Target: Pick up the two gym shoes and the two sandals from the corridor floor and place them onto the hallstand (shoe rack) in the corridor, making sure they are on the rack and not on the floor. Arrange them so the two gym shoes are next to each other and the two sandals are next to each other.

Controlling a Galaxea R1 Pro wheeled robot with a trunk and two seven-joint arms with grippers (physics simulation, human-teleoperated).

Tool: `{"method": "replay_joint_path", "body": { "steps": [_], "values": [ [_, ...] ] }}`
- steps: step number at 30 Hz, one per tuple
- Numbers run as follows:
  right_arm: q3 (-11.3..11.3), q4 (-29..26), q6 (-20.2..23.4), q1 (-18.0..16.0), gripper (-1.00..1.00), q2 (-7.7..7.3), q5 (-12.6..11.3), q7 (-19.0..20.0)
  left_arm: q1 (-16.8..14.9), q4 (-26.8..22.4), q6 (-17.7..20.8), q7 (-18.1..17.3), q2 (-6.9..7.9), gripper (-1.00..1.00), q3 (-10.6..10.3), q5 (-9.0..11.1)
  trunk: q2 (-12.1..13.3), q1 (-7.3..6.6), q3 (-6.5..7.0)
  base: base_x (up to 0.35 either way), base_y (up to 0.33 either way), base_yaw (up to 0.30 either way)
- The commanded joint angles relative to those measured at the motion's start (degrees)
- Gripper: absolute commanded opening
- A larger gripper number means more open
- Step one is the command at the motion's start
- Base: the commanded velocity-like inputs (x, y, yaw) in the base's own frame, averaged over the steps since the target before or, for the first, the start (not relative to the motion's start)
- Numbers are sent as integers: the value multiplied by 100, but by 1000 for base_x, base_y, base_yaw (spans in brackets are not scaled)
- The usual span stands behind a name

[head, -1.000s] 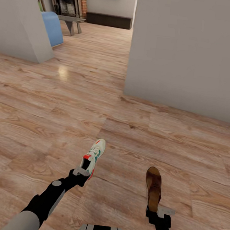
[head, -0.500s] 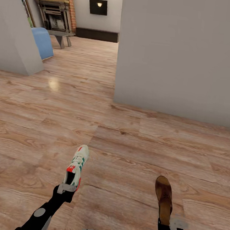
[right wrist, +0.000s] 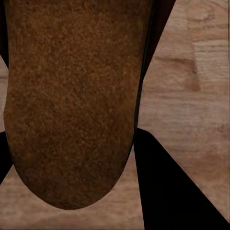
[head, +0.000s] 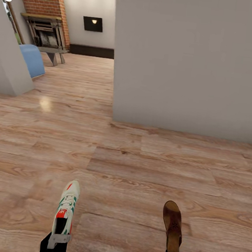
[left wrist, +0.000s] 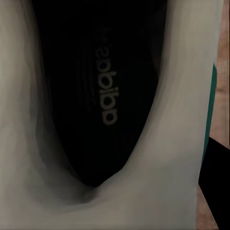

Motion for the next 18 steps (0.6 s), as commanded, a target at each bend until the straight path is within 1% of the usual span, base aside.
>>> {"method": "replay_joint_path", "body": {
  "steps": [1,5,10,18],
  "values": [
    [-52,10,-19,-3,-100,33,18,-4,-1,12,-29,20,0,-100,35,-62,0,-3,26,0,0,-233],
    [-49,14,-21,-2,-100,84,25,-3,1,25,-46,32,8,-100,36,-62,6,-14,140,0,0,-236],
    [-48,15,-22,-2,-100,97,27,-2,1,29,-52,33,23,-100,44,-46,17,-29,281,0,0,-239],
    [-48,15,-22,-2,-100,101,27,-2,1,37,-51,33,25,-100,38,-52,338,-205,474,0,0,-239]
  ]
}}
